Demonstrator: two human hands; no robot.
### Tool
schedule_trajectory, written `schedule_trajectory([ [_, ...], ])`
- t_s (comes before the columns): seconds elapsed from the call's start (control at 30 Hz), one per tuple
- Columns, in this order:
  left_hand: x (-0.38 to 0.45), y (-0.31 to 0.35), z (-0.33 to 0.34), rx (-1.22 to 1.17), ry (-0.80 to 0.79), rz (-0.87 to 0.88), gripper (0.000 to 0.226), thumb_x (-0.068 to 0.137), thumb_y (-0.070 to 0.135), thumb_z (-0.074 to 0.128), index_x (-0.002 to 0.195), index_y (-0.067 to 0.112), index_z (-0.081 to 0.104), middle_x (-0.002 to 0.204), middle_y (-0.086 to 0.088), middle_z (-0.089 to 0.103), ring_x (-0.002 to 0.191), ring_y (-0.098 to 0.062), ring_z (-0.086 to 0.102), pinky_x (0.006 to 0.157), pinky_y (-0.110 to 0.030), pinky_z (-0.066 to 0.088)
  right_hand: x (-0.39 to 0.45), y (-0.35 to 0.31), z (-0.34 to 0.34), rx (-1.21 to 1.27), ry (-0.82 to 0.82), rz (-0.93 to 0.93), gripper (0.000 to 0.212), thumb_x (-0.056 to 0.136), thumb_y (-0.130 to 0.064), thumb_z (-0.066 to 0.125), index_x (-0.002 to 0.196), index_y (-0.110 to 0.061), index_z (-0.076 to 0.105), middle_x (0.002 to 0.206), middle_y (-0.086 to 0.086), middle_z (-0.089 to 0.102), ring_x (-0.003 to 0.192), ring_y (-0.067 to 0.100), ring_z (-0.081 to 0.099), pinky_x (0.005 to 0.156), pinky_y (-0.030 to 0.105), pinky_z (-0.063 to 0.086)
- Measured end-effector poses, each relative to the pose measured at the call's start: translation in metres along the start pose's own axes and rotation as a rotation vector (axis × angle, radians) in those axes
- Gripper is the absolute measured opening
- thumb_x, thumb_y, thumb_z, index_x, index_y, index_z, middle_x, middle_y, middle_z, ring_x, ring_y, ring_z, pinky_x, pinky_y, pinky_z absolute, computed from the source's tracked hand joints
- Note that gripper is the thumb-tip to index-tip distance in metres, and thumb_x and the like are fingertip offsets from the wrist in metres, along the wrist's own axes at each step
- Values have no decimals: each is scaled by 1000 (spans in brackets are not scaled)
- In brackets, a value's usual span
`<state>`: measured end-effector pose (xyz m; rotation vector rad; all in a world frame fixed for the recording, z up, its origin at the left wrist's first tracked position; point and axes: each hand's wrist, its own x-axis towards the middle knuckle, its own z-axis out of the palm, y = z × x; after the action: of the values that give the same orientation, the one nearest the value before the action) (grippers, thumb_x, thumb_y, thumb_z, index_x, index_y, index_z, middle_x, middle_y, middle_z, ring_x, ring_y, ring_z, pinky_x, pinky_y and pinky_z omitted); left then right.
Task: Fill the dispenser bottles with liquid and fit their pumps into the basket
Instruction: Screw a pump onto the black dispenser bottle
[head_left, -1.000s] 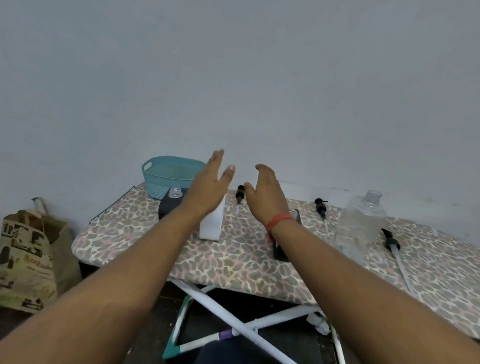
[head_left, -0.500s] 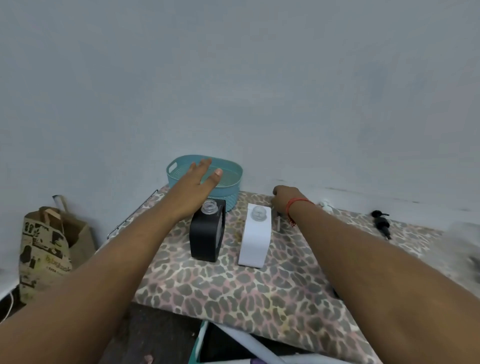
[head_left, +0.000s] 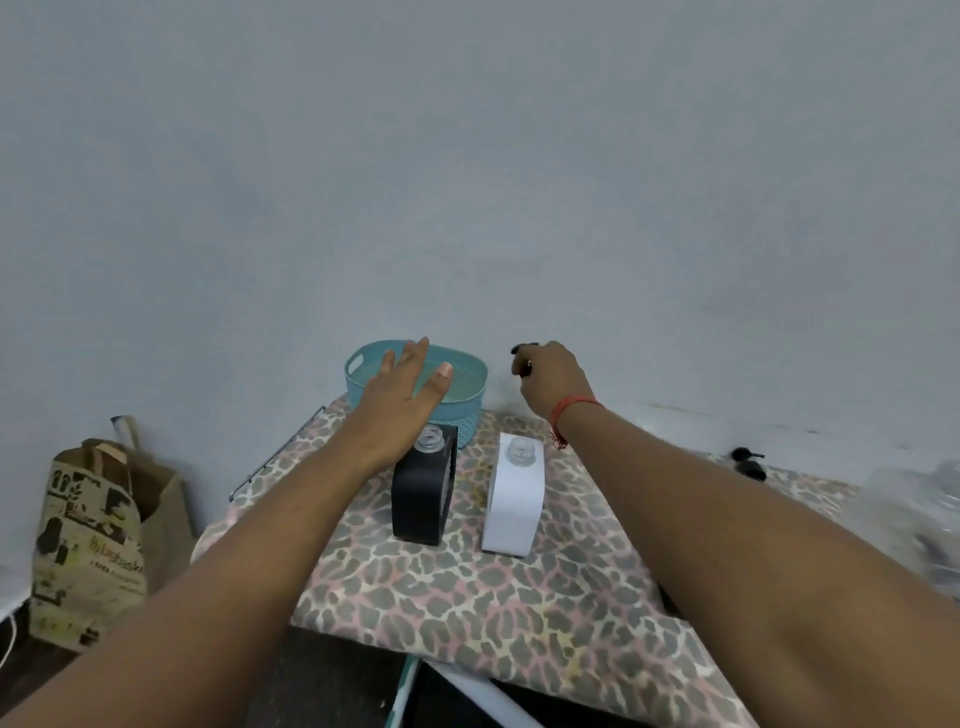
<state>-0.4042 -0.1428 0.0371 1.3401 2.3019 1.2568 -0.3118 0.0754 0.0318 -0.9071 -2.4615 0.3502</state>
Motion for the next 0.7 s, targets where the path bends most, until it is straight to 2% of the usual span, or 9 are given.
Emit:
schedule_trajectory([
  [0.13, -16, 25, -12, 1, 13, 19, 90, 82, 77, 21, 160, 34, 5, 168, 9, -2, 153, -10, -12, 125, -45, -1, -12, -47, -38, 179, 114, -143, 24, 92, -3, 55, 104, -17, 70, 110, 8, 56, 97, 25, 58, 82, 28, 44],
  [0.23, -34, 41, -25, 50, 50, 30, 87, 85, 74, 19, 160, 34, 0, 168, 8, -6, 153, -12, -13, 124, -46, -3, -31, -86, -64, 376, 184, -221, 21, 90, -2, 56, 99, -19, 65, 113, 4, 57, 96, 21, 61, 82, 34, 54],
  [0.33, -54, 49, -38, 92, 83, 26, 86, 88, 72, 20, 160, 32, -4, 168, 6, -9, 154, -15, -12, 124, -47, -3, -53, -118, -80, 488, 269, -276, 22, 90, -2, 58, 98, -23, 55, 113, 0, 57, 90, 14, 62, 80, 31, 55],
  [0.47, -74, 41, -43, 106, 94, -5, 82, 98, 64, 33, 160, 27, -5, 169, 2, -8, 154, -19, -11, 124, -51, -1, -75, -140, -83, 630, 276, -214, 25, 90, -3, 61, 102, -17, 43, 114, 3, 59, 96, 20, 64, 77, 31, 56],
  [0.6, -83, 25, -36, 120, 88, -32, 88, 97, 63, 42, 161, 24, -5, 169, 0, -5, 154, -24, -10, 124, -54, 2, -91, -142, -74, 687, 255, -156, 31, 89, -4, 62, 104, -17, 38, 113, 7, 58, 98, 23, 65, 67, 25, 51],
  [0.7, -85, 11, -23, 109, 76, -50, 93, 94, 64, 48, 161, 24, -3, 169, 0, 1, 155, -27, -9, 123, -57, 10, -96, -138, -65, 695, 233, -141, 35, 89, -3, 62, 105, -20, 35, 113, 4, 56, 99, 22, 65, 67, 23, 50],
])
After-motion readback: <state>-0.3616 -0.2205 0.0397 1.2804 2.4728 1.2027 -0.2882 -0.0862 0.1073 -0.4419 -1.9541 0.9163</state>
